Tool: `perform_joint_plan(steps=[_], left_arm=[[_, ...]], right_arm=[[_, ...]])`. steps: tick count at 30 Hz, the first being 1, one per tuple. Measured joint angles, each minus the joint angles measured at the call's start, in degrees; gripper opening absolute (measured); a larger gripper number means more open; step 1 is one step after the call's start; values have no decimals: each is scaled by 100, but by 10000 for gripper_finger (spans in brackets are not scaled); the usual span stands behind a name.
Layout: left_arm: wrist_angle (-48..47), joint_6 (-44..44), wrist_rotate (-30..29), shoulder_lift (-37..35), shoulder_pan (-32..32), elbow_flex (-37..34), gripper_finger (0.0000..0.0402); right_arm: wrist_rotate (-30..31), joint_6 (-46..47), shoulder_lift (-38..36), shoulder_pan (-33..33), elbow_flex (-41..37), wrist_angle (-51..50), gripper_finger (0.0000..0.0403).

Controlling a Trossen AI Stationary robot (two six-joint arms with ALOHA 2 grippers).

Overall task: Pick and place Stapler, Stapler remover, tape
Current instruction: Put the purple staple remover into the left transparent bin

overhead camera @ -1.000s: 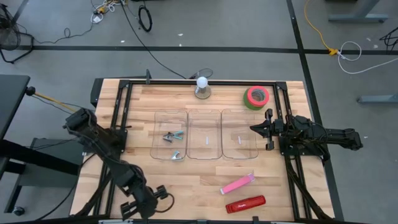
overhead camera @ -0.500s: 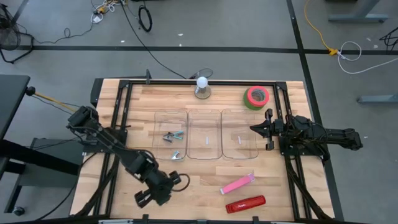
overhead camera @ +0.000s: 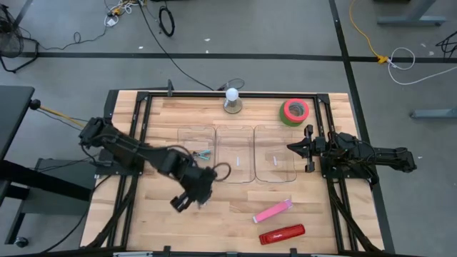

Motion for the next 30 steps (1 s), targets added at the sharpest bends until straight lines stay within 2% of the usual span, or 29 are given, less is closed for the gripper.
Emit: perform_joint_plan(steps=[14, 30], left_arm=[[-571, -98, -132, -202, 1301, 0, 2], [-1247, -151, -152, -191, 1906, -2, 2]], right_arm=[[-5, 0, 0, -2, -1, 0, 22], [-5, 0, 0, -2, 0, 0, 22]])
